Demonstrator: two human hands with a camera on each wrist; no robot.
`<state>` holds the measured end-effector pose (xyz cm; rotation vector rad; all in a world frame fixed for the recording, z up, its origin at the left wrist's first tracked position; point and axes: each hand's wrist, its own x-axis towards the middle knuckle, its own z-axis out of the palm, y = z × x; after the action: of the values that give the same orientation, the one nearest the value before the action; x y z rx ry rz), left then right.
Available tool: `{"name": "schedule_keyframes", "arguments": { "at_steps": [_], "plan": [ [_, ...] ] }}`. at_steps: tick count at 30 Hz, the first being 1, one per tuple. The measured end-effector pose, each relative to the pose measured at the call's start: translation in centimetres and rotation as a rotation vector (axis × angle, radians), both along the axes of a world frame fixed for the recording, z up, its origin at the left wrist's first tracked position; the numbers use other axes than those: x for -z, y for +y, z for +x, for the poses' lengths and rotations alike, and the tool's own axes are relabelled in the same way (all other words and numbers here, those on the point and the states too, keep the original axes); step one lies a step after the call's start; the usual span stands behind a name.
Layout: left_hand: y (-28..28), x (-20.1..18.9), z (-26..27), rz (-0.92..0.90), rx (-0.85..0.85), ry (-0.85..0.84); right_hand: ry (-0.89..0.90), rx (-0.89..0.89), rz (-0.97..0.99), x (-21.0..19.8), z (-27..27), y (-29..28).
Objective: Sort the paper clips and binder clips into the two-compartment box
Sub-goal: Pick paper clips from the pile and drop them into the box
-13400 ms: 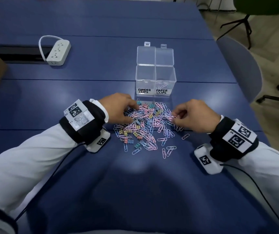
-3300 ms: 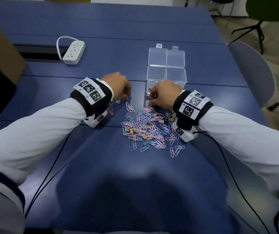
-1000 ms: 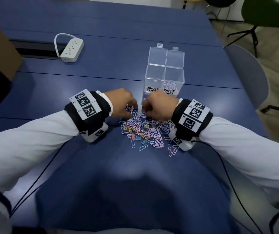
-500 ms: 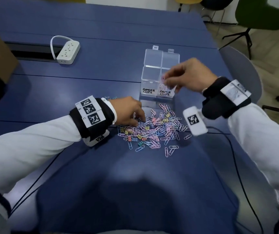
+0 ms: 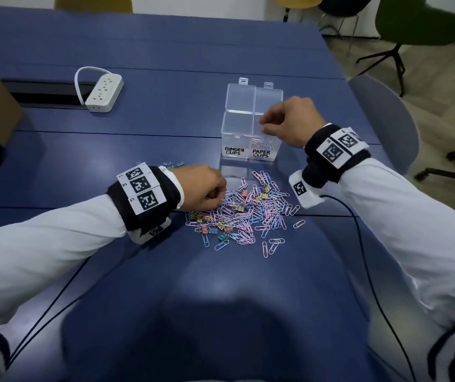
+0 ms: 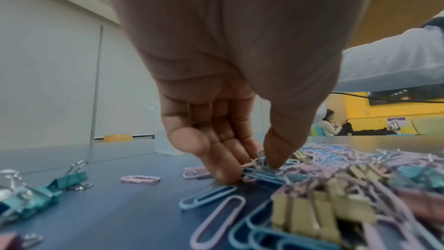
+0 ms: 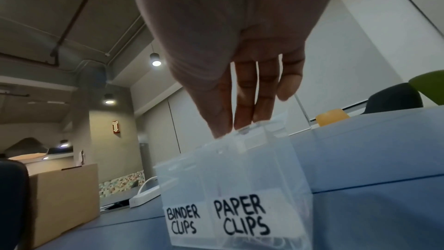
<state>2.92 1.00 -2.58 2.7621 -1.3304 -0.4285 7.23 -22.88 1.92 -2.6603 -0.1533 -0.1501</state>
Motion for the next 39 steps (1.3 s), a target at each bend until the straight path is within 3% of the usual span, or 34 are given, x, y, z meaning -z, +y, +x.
{"name": "schedule_keyframes", "arguments": {
  "at_steps": [5,8,12,17,21,29,34,39],
  "plan": [
    [0.0,0.4,-0.1,-0.023,0.001,-0.016,-0.074,0.166,0.133,0.5,0.2,-2.2],
    [0.0,0.3,0.1,-0.041,-0.016,0.027,0.004,0.264,0.19,1.0,0.2,-3.0],
    [-0.3,-1.6,0.6,-0.083,-0.062,0.061,0.176,0.218,0.335,1.7,-0.1,-2.6],
    [-1.3,-6.0,2.6,-0.264,-0.109,-0.013,0.157,0.169,0.31,2.0,-0.2,-1.1],
    [-3.3,-8.3,5.1,-0.272,-0.153,-0.104,0.145,0.156,0.295,2.5,-0.3,-0.3],
    [-8.6,-7.9,7.6,-0.05,-0.195,-0.169,0.076,0.187,0.35,2.2,-1.1,-1.3],
    [-8.0,-7.5,7.7,-0.211,-0.198,-0.114,0.059,0.137,0.322,2.0,-2.1,-1.7],
    [-2.7,-8.2,6.0,-0.338,-0.223,-0.16,-0.062,0.077,0.216,1.2,-3.3,-0.8]
  ]
}}
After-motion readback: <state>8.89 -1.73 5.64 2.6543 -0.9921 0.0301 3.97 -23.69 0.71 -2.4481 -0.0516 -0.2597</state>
